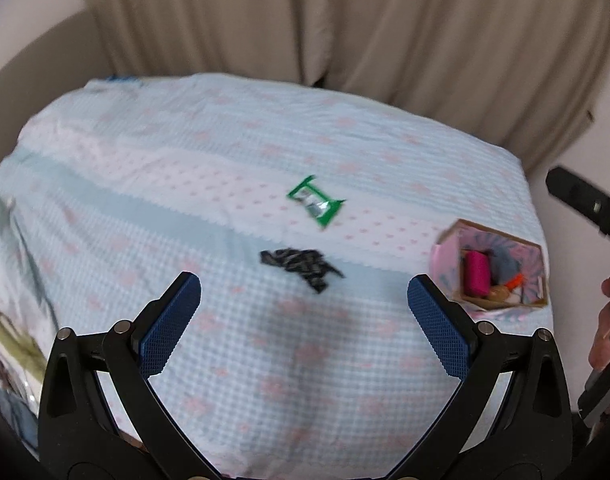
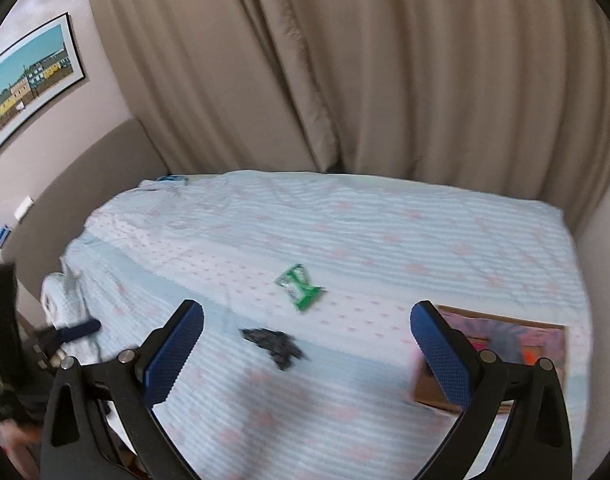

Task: Organize soft objects
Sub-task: 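Lift both tools from the box back toward the green packet and scarf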

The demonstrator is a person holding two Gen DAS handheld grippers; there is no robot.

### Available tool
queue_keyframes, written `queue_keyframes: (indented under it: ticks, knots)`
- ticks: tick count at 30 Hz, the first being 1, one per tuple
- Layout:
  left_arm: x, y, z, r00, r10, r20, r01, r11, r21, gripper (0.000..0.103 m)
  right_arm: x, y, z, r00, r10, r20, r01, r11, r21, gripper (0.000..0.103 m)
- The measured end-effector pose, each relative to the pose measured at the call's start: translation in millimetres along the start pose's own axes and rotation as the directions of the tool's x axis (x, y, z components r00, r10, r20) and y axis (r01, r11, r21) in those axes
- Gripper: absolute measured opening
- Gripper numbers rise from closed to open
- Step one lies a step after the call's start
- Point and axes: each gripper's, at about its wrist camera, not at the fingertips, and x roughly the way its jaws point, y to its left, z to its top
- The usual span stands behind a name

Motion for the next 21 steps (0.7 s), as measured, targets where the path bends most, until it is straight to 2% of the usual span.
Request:
queue_keyframes:
  ticks: [5, 9, 15, 21]
  knots:
    - [47, 16, -2, 0.997, -0.013, -0.07, 0.008, 0.997, -0.08, 0.103, 55, 21, 13, 0.998, 0.044, -0.051, -0.046, 0.998, -0.041, 0.103]
    - [87, 21, -5, 0.994, -0.027, -0.102, 0.01, 0.987, -0.16, 0.103, 102, 23, 23, 0.995, 0.071, -0.069, -0.077, 0.993, -0.086, 0.103]
    - [155, 18, -10, 0.991, -0.043, -0.123, 0.007, 0.959, -0.283, 0.103, 179, 15, 32, 0.987, 0.079, -0.142, -0.106, 0.976, -0.191, 0.103]
    - [239, 11, -17, 0.991, -0.012, -0.133, -0.043, 0.912, -0.407, 0.102, 263, 4, 25, 0.968, 0.074, -0.242, -0.145, 0.946, -0.291, 0.103]
